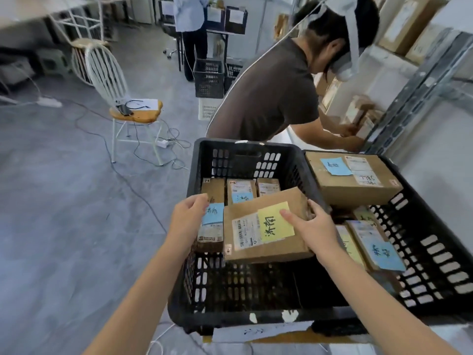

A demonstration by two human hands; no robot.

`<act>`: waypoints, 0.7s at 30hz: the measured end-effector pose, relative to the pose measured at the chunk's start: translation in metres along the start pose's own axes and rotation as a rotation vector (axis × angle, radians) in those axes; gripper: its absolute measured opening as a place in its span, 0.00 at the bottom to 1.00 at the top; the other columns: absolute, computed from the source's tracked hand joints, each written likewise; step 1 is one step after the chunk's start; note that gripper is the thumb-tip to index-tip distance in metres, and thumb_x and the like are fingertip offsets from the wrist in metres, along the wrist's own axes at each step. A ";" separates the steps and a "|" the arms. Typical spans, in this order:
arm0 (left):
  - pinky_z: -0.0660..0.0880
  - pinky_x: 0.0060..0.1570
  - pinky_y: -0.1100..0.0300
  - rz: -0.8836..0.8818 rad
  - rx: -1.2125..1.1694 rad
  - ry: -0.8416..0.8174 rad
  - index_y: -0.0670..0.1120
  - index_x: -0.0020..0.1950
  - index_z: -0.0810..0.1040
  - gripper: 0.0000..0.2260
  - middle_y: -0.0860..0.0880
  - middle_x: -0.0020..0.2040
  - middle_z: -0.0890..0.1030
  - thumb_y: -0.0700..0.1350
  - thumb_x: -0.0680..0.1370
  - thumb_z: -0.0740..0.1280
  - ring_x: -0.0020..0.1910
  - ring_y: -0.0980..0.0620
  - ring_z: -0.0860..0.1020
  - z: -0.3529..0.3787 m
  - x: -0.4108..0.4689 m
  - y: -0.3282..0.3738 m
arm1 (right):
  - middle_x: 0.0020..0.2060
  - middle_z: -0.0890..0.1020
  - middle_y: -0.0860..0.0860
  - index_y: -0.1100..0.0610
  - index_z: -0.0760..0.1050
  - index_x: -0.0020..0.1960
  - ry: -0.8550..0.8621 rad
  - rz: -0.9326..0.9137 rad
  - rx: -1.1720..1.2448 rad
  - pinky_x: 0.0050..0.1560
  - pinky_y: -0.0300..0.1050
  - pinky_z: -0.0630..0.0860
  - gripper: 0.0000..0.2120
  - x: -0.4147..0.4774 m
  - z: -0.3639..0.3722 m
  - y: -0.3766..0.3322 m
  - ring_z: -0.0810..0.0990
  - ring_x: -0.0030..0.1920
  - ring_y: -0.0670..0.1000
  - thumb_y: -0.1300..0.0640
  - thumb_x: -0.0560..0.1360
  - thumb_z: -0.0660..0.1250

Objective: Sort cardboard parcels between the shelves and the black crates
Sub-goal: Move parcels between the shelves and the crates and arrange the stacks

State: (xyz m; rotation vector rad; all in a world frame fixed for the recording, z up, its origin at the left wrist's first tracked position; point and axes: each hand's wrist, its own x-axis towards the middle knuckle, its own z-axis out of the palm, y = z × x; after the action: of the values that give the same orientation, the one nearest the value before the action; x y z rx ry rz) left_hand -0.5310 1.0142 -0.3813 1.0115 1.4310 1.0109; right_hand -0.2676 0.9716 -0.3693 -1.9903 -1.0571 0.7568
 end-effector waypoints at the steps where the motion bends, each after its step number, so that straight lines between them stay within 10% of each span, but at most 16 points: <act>1: 0.74 0.39 0.63 0.011 0.007 -0.006 0.51 0.40 0.76 0.10 0.56 0.33 0.81 0.50 0.81 0.64 0.35 0.60 0.80 0.003 0.001 0.001 | 0.70 0.73 0.51 0.51 0.63 0.77 -0.001 0.015 0.002 0.62 0.53 0.75 0.46 -0.001 0.006 0.006 0.73 0.67 0.53 0.38 0.65 0.78; 8: 0.78 0.53 0.43 0.030 0.029 -0.006 0.54 0.44 0.77 0.08 0.46 0.49 0.80 0.48 0.82 0.61 0.49 0.47 0.79 0.019 0.010 0.003 | 0.71 0.71 0.54 0.51 0.57 0.79 0.006 0.118 -0.071 0.59 0.49 0.73 0.51 0.002 0.034 0.038 0.72 0.69 0.54 0.36 0.65 0.77; 13: 0.75 0.57 0.55 0.024 -0.006 0.038 0.49 0.68 0.77 0.15 0.52 0.62 0.80 0.50 0.83 0.61 0.61 0.54 0.77 0.025 0.017 -0.003 | 0.73 0.70 0.54 0.53 0.58 0.79 -0.064 0.225 0.030 0.69 0.54 0.70 0.47 0.004 0.042 0.051 0.69 0.72 0.54 0.40 0.68 0.76; 21: 0.72 0.49 0.64 0.047 -0.030 0.024 0.50 0.68 0.77 0.15 0.52 0.61 0.81 0.48 0.82 0.61 0.60 0.55 0.78 0.029 0.028 -0.010 | 0.75 0.65 0.60 0.57 0.48 0.81 -0.181 0.399 -0.139 0.69 0.58 0.69 0.41 0.014 0.047 0.046 0.69 0.71 0.61 0.47 0.78 0.67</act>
State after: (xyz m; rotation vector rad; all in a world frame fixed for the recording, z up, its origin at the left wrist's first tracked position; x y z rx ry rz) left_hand -0.5046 1.0400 -0.4010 1.0185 1.4131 1.0784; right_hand -0.2770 0.9821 -0.4349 -2.3226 -0.8376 1.1170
